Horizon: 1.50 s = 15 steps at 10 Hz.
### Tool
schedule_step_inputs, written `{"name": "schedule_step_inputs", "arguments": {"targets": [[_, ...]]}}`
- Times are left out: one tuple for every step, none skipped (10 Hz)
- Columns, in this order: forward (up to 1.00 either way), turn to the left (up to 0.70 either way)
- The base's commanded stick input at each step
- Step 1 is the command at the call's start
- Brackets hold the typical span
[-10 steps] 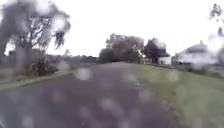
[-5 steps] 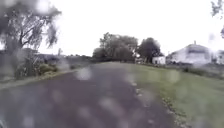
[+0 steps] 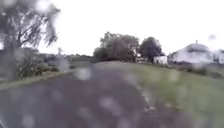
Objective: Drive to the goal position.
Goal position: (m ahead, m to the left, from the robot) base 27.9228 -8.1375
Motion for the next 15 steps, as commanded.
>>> {"name": "schedule_step_inputs", "arguments": {"targets": [[1.00,0.00],[1.00,0.00],[1.00,0.00],[1.00,-0.03],[1.00,-0.07],[1.00,-0.40],[1.00,-0.40],[1.00,-0.40],[1.00,0.00],[1.00,0.00],[1.00,0.00],[1.00,0.00],[1.00,0.00],[1.00,0.00],[1.00,0.00]]}}
